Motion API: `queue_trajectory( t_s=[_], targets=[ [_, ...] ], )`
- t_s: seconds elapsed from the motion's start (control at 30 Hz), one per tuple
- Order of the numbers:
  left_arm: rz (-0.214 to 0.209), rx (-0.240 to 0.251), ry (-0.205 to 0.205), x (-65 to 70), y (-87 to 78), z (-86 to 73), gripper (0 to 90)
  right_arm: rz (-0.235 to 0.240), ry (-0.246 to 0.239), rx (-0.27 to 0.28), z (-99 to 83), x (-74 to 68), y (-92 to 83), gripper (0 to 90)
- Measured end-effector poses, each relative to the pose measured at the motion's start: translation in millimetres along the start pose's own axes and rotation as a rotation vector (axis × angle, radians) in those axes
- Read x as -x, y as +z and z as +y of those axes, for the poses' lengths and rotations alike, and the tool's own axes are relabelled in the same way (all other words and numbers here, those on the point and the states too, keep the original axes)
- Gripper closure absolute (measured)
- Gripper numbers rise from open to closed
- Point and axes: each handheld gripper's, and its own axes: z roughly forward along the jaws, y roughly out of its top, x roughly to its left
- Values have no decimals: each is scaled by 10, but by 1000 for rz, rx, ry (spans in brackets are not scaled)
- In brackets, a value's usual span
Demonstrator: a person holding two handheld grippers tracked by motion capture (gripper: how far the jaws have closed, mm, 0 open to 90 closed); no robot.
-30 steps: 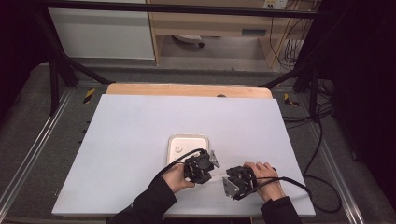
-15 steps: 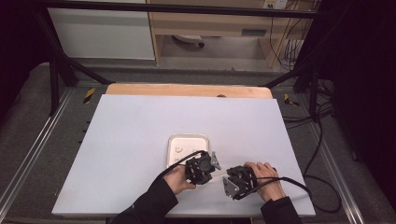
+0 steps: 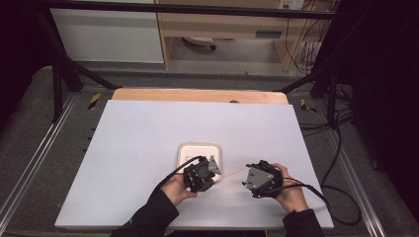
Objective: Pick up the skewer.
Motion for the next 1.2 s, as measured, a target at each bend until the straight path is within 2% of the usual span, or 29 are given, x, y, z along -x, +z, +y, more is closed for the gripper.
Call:
queue_trajectory(
  t_s=[0.1,0.13,0.17,0.23,0.27,0.3,0.33,0.4,0.43,0.47,0.53,0.57,0.6,0.63,0.67,0.77,0.83,1.0,1.2],
  targets=[
    [11,24,-28,-44,-69,-102,886,15,123,13,-82,61,1,357],
    [11,24,-28,-44,-69,-102,886,15,123,13,-82,61,1,357],
    [14,34,-36,-56,-92,-133,886,20,199,23,-136,87,11,306],
    [21,51,-49,-70,-125,-185,886,35,262,32,-193,105,24,286],
    [24,55,-53,-76,-137,-204,886,40,282,35,-213,106,28,268],
    [31,67,-61,-83,-157,-238,886,40,282,35,-213,106,28,268],
    [33,76,-69,-92,-174,-267,886,49,324,45,-274,102,42,229],
    [41,97,-86,-108,-208,-329,886,51,368,51,-323,88,51,187],
    [46,106,-92,-114,-223,-354,886,51,368,51,-323,88,51,187],
    [55,118,-104,-127,-248,-399,885,52,413,59,-371,78,61,159],
    [60,143,-128,-147,-284,-466,886,51,428,60,-389,76,64,148],
    [63,160,-143,-165,-316,-515,885,60,480,66,-436,74,74,120],
    [66,169,-153,-174,-334,-546,885,60,480,66,-436,74,74,120],
    [70,189,-170,-188,-363,-597,885,84,530,77,-468,81,90,86],
    [71,198,-179,-196,-381,-627,885,84,530,77,-468,81,90,86],
    [95,237,-210,-227,-452,-762,885,123,598,79,-496,94,123,44],
    [107,255,-232,-248,-494,-846,885,124,620,71,-496,96,139,31],
    [123,306,-287,-298,-581,-1054,883,143,659,103,-462,102,155,16],
    [150,358,-342,-334,-654,-1291,884,134,691,120,-388,120,152,13]
  ],
)
